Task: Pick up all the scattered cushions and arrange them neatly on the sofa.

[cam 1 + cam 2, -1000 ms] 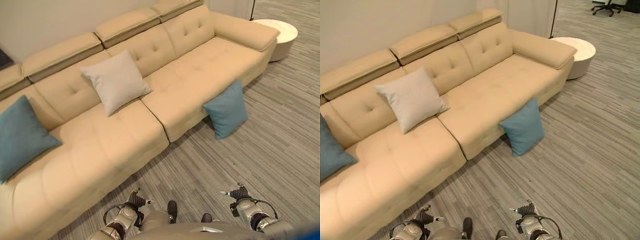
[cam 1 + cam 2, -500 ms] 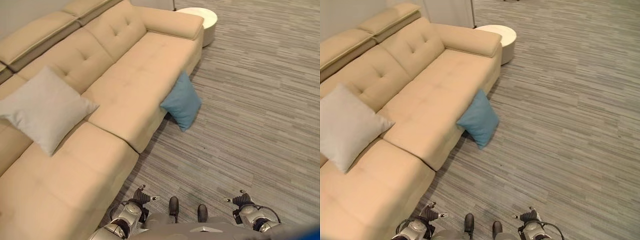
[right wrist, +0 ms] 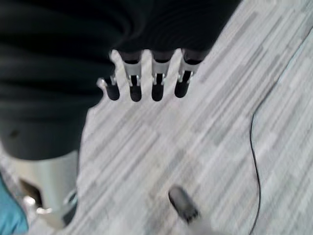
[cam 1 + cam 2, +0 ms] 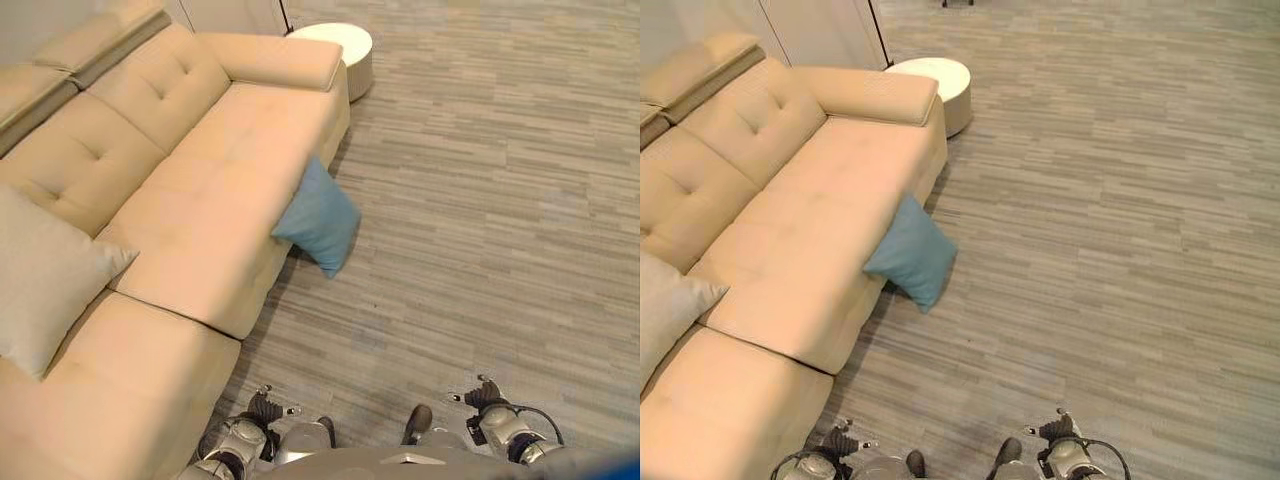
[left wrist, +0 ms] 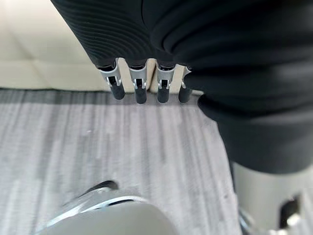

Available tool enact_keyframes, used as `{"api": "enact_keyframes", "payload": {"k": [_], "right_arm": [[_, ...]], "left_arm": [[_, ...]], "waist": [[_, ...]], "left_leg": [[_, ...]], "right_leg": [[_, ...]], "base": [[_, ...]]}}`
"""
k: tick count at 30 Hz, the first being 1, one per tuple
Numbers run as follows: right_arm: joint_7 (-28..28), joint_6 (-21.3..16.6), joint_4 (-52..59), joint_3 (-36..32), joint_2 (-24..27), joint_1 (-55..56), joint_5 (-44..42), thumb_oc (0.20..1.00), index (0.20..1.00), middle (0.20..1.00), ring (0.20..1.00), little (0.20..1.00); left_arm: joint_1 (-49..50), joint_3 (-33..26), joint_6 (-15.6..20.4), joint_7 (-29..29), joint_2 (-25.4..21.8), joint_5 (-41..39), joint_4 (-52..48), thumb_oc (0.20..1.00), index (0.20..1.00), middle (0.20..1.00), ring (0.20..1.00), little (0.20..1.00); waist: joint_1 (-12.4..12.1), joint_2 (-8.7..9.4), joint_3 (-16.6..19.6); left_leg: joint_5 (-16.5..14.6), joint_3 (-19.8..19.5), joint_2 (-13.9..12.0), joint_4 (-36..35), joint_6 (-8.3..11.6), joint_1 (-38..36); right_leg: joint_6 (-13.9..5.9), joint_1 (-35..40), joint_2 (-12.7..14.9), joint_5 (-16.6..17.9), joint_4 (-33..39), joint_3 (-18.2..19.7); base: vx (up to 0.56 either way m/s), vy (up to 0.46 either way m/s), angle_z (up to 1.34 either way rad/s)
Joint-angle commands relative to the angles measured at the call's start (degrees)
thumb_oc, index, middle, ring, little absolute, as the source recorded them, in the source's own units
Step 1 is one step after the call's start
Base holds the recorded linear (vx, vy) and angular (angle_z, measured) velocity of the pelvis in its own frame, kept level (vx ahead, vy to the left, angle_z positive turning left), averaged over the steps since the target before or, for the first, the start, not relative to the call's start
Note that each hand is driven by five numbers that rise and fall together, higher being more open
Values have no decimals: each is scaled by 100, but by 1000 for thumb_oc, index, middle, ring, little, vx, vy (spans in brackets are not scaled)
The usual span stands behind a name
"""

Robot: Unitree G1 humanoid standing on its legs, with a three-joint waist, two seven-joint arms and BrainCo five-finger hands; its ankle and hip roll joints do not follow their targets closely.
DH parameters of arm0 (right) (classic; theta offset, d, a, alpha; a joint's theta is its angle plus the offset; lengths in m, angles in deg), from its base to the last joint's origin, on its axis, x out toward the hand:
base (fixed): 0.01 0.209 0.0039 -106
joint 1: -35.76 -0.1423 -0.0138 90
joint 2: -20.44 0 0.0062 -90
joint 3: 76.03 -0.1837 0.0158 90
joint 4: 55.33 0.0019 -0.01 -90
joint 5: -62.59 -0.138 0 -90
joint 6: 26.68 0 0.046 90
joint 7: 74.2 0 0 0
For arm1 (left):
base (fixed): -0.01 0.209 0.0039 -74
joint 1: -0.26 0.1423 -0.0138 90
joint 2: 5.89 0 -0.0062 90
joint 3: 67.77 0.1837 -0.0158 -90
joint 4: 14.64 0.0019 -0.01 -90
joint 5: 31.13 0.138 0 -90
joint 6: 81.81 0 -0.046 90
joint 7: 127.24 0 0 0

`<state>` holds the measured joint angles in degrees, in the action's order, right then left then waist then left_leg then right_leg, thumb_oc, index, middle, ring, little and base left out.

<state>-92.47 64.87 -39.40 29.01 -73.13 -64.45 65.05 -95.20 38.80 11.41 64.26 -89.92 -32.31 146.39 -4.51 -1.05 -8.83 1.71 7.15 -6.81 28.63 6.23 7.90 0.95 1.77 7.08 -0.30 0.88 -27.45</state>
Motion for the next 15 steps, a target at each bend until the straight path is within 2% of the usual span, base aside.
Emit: {"api": "enact_keyframes", "payload": {"k": [1,3,4,7,8,10,12,15], "right_arm": [[-99,-68,-136,116,175,-228,-36,1000,1000,1000,1000,1000],[-118,-87,-130,100,191,-154,-7,1000,1000,1000,1000,1000],[-119,-90,-131,103,202,-125,10,1000,1000,1000,1000,1000],[-123,-100,-130,128,194,-98,57,1000,1000,1000,1000,1000],[-120,-97,-119,157,172,-95,70,1000,1000,1000,1000,1000],[-125,-101,-105,171,156,-93,87,1000,1000,1000,1000,1000],[-85,-74,-105,229,94,-55,206,1000,1000,1000,1000,1000],[-63,-70,-117,232,47,-19,247,1000,1000,1000,1000,1000]], "left_arm": [[-210,290,121,-10,280,-57,-164,1000,1000,1000,1000,1000],[-188,279,118,-18,292,-37,-162,1000,1000,1000,1000,1000],[-191,269,117,-13,291,-31,-162,1000,1000,1000,1000,1000],[-188,215,134,-37,278,-27,-149,1000,1000,1000,1000,1000],[-169,205,158,-55,262,-53,-153,1000,1000,1000,1000,1000],[-151,193,168,-66,251,-69,-158,1000,1000,1000,1000,1000],[-32,93,147,-121,252,-103,-149,1000,1000,1000,1000,1000],[12,45,124,-126,214,-86,-116,1000,1000,1000,1000,1000]], "waist": [[-199,-49,-294],[-266,-1,-272],[-290,9,-258],[-421,-47,-193],[-518,-116,-187],[-589,-130,-208],[-640,-128,-78],[-655,-20,-9]], "left_leg": [[-720,-50,376,-358,-371,-13],[-812,-7,524,-792,-418,79],[-733,2,593,-981,-427,170],[-109,-7,791,-1887,-406,461],[230,-58,875,-2242,-347,673],[357,-30,887,-2355,-327,740],[339,-71,909,-2614,-508,571],[277,-87,957,-2484,-589,545]], "right_leg": [[-452,101,-62,-355,-180,257],[-532,250,-100,-345,8,308],[-559,313,-134,-340,81,341],[-645,500,-359,-354,299,531],[-649,650,-539,-431,366,727],[-650,751,-599,-500,389,830],[-641,893,-676,-646,369,998],[-653,962,-604,-747,226,1023]], "base": [[223,-103,-31],[226,-63,-17],[199,-34,-38],[235,-15,-24],[227,-6,-26],[251,11,-52],[310,45,-85],[287,54,-61]]}}
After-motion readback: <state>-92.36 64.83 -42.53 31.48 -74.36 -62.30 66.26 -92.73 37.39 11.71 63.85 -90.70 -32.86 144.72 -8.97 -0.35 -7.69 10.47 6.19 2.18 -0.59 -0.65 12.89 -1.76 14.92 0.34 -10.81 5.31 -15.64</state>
